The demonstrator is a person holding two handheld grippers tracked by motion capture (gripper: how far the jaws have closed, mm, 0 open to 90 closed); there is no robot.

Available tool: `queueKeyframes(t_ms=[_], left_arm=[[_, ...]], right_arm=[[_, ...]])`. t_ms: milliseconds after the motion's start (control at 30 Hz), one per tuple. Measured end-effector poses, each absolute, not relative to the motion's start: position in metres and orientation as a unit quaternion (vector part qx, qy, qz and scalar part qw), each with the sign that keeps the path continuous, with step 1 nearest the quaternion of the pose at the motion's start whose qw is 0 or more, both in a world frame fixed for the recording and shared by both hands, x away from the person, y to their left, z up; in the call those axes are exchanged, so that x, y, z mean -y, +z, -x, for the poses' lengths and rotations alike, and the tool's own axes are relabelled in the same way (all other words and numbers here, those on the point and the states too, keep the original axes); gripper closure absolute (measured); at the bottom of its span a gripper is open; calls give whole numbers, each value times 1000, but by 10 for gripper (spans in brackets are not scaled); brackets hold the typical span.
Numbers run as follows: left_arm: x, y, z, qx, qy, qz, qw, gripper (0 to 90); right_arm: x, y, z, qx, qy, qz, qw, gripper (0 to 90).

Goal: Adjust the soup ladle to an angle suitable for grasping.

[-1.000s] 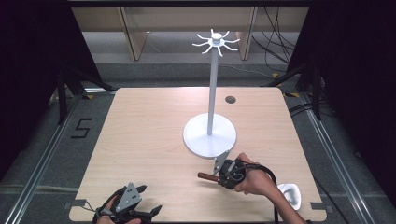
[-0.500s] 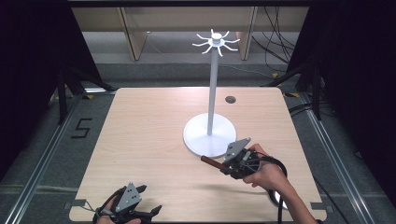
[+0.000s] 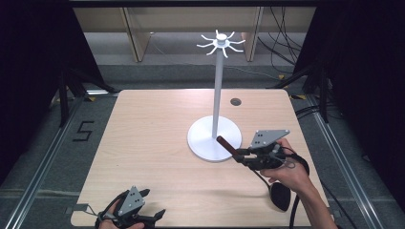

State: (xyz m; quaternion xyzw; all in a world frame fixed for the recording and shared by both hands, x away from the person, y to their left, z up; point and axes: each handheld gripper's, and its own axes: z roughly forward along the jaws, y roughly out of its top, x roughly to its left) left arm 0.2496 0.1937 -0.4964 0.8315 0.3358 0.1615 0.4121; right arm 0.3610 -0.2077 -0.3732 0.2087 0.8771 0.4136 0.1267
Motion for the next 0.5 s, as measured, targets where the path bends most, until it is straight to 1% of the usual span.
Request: queueKeyframes(t_ms=[100,167,233,333,400,500], left_arm=[[-192,-496,-249,-342,153,-825,423,152],[-192,-496,-250,-343,152,-824,424,152],[-194,-495,-252,-331,160,-837,405,152],[-192,-496,-252,-334,152,-834,412,152],[-193,-497,-253,-335,156,-837,403,152],[-191,-498,-253,-342,158,-830,411,152]], right_arm=[[215,-369,-363,-872,427,-198,133,741],[221,-365,-361,-864,436,-213,131,741],[227,-361,-361,-860,447,-206,135,741],[235,-357,-359,-853,457,-212,137,741],[242,-353,-358,-846,466,-214,147,741],[249,-347,-356,-838,479,-214,148,741]])
